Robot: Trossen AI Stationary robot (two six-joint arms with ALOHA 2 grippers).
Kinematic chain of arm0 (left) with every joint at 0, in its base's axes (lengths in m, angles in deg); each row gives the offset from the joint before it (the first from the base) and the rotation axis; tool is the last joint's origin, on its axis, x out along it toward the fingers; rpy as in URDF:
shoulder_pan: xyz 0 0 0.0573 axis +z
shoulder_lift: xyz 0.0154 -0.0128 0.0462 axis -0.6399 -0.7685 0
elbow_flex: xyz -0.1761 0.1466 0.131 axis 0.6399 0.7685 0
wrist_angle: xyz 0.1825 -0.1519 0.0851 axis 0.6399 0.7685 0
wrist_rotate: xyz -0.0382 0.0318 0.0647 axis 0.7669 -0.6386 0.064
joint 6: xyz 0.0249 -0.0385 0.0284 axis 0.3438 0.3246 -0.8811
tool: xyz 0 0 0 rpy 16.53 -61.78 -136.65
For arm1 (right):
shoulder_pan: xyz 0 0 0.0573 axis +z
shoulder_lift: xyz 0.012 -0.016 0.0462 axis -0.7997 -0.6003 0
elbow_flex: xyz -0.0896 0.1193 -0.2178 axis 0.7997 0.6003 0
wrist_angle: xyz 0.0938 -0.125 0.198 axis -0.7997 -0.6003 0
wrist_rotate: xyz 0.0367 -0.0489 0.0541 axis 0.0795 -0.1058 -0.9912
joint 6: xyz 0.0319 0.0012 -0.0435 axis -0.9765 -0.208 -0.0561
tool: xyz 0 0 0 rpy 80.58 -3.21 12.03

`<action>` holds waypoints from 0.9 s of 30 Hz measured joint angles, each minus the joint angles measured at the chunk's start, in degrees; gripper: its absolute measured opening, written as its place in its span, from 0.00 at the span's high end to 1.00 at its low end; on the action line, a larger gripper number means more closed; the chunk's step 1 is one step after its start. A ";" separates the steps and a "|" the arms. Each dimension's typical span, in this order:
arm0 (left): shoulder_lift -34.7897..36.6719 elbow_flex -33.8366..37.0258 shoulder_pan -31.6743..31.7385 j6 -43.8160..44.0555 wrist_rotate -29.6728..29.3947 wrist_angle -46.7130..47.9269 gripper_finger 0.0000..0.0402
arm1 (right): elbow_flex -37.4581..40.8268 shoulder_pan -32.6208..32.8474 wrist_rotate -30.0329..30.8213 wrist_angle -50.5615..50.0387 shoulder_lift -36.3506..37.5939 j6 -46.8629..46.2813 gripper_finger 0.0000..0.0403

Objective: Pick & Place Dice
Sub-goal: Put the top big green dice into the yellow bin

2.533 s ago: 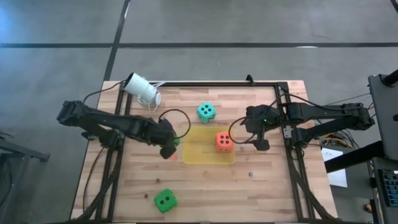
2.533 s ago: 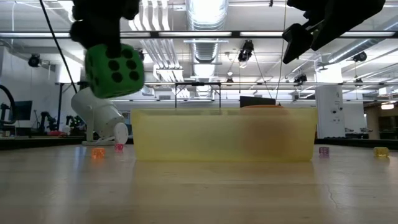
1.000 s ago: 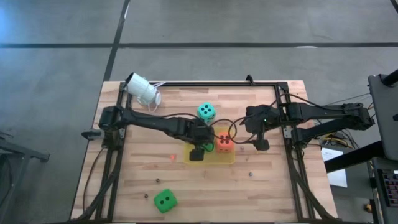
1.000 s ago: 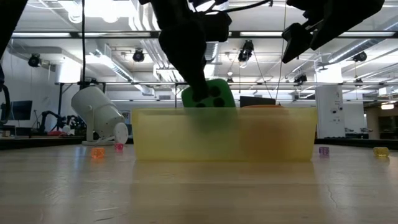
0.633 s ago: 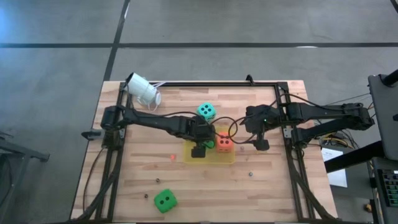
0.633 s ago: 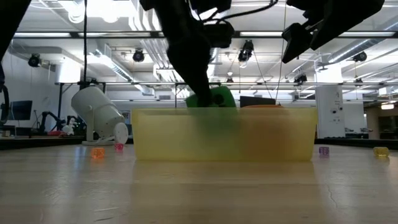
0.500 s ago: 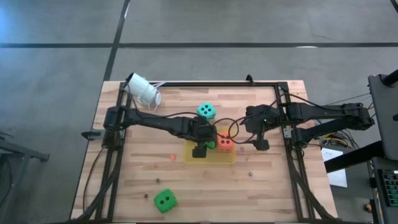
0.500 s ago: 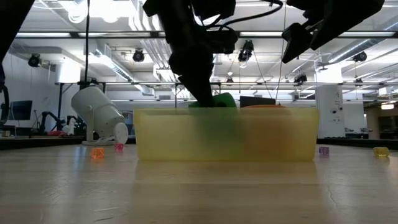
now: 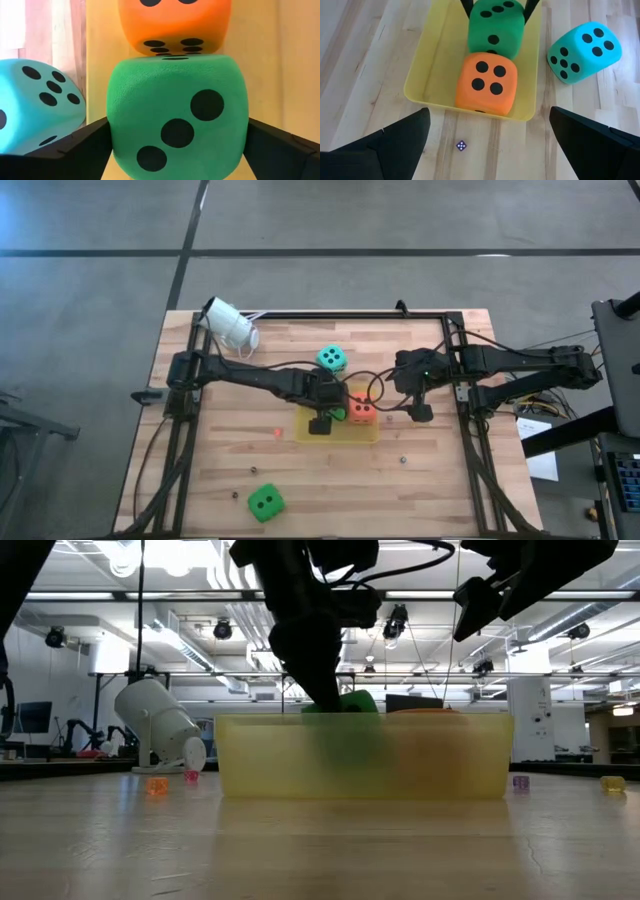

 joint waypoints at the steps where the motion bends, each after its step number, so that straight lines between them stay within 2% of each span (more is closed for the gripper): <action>1: 0.00 0.00 0.02 0.01 0.08 -0.02 0.03 | 0.00 -0.01 0.02 0.01 0.00 0.00 0.01; 27: 0.00 -0.18 0.26 0.75 0.41 -0.66 0.02 | 0.00 0.00 0.00 0.02 0.00 0.02 0.01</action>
